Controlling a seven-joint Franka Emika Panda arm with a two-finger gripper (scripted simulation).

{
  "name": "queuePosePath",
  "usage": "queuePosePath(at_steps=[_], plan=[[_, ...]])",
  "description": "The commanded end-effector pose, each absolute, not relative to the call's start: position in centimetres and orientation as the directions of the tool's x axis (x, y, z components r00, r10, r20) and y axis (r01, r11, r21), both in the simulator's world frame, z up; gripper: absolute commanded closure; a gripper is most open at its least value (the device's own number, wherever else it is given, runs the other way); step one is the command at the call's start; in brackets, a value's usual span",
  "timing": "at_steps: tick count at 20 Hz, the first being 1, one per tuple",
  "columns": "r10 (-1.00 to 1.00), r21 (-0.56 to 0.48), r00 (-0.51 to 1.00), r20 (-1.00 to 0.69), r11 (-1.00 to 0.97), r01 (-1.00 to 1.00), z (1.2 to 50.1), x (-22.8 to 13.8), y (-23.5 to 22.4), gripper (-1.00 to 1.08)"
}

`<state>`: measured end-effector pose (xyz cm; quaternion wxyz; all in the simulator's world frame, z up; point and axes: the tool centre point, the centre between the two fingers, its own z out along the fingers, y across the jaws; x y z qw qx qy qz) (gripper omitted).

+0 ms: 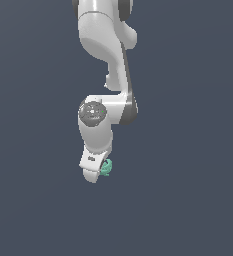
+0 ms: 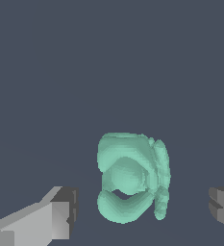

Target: Pick up the object and move it to a goal position.

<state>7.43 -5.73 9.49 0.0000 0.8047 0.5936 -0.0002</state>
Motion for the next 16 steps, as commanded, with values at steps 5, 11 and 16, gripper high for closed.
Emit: queuePosePath(at_steps=[5,11,16], plan=[[0.956,0.0,0.294,0.0,-0.294,0.956,8.0,7.4,-5.7,-0.92],[0.957,0.0,0.291,0.0,-0.291,0.957,5.0,7.3,-5.7,-0.92],[0.957,0.0,0.29,0.0,-0.29,0.957,4.4,7.4,-5.7,-0.92]])
